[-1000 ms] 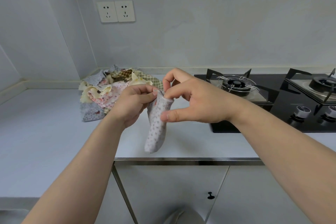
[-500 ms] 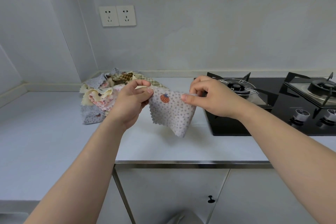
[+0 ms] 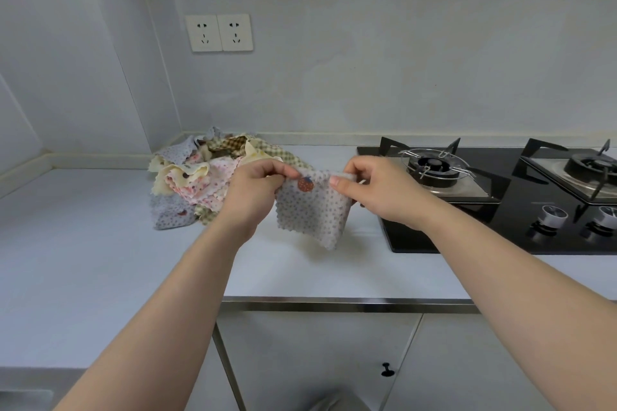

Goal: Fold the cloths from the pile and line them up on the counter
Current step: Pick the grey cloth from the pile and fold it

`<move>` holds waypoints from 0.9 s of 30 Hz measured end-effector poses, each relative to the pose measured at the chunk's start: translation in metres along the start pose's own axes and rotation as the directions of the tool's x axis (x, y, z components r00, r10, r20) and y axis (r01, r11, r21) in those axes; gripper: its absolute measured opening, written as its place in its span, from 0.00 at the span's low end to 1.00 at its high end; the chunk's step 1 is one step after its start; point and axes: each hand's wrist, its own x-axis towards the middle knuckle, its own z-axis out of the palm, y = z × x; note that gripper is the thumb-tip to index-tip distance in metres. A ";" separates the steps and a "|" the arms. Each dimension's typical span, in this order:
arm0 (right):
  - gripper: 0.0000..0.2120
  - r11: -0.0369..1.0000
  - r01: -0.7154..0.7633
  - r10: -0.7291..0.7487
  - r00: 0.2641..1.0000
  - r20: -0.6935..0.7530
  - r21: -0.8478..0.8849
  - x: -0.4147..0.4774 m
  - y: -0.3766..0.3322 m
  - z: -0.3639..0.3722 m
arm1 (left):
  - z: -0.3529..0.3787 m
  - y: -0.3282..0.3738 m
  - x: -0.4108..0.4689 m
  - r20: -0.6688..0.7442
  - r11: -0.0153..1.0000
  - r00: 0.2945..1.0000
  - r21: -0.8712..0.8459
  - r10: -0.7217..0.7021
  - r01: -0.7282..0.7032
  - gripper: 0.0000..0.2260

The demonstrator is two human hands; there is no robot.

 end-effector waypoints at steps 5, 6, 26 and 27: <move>0.14 0.989 0.023 0.010 0.975 0.221 -0.148 -0.001 0.003 0.000 | 0.004 0.003 -0.009 0.126 0.996 0.989 0.031 0.076 -0.080 0.07; 0.16 0.988 0.020 0.019 0.968 0.252 -0.151 -0.002 0.004 0.000 | 0.003 0.002 -0.008 0.132 0.995 0.987 0.032 0.092 -0.098 0.09; 0.15 0.978 0.019 -0.109 0.898 0.426 0.209 -0.015 -0.017 -0.007 | 0.002 -0.019 0.000 0.097 0.976 0.994 0.215 -0.055 0.033 0.06; 0.19 0.982 0.018 -0.090 0.922 0.377 0.188 -0.014 -0.016 -0.007 | 0.002 -0.019 0.000 0.094 0.972 0.994 0.232 -0.049 0.026 0.06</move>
